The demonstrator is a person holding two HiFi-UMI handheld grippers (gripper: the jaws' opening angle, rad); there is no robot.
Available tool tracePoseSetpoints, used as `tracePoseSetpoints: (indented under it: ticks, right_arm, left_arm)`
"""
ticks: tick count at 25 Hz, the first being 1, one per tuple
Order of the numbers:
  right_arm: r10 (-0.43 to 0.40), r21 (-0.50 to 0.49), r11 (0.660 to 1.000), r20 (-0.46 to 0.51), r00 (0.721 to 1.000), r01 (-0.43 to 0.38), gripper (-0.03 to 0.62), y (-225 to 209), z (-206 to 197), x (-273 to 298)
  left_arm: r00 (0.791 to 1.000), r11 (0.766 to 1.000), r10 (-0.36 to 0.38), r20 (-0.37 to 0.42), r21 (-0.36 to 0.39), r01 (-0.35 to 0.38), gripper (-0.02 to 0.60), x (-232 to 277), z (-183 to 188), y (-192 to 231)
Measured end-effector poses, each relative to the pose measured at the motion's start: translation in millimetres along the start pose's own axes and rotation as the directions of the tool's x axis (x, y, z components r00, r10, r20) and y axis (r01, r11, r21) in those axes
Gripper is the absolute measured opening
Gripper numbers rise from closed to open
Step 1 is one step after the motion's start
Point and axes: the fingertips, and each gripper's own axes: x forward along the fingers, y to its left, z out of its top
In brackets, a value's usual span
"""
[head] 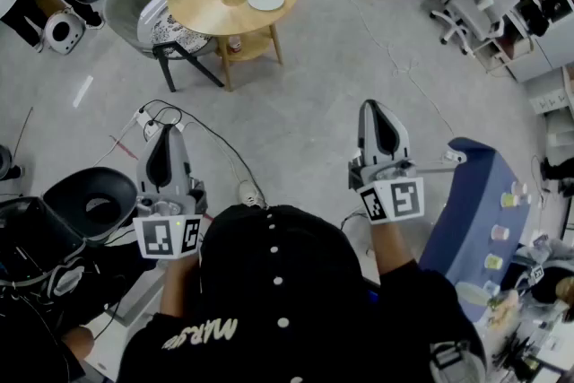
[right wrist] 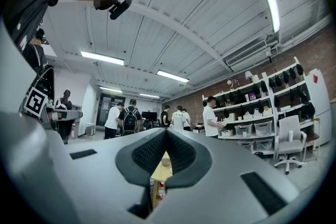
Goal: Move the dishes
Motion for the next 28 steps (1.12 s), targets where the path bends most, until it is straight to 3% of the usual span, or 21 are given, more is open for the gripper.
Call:
tracePoseSetpoints:
  ticks: [14, 20, 22, 23, 28]
  right_arm:
    - [0.013, 0.035, 0.999, 0.019, 1.0, -0.013, 0.0, 7, 1, -1]
    - [0.003, 0.007, 1.0, 0.008, 1.0, -0.003, 0.01, 7, -1, 1]
    - [0.013, 0.01, 1.0, 0.009, 1.0, -0.013, 0.074, 8, -2, 5]
    - [0.022, 0.016, 1.0, 0.008, 1.0, -0.022, 0.141, 9, -3, 8]
    - [0.024, 0.028, 0.999, 0.012, 1.0, -0.024, 0.348, 14, -6, 23]
  left_arm:
    - [1.0, 1.0, -0.006, -0.006, -0.001, 0.006, 0.003, -2, -2, 0]
    - [1.0, 1.0, 0.003, -0.013, 0.002, -0.003, 0.003, -3, -2, 4]
    - [1.0, 1.0, 0.005, -0.015, 0.001, -0.005, 0.003, -1, -4, 8]
    - [1.0, 1.0, 0.005, -0.016, 0.001, -0.005, 0.003, 0, -5, 10]
    - [1.0, 1.0, 0.002, -0.019, 0.001, -0.002, 0.003, 7, -8, 23]
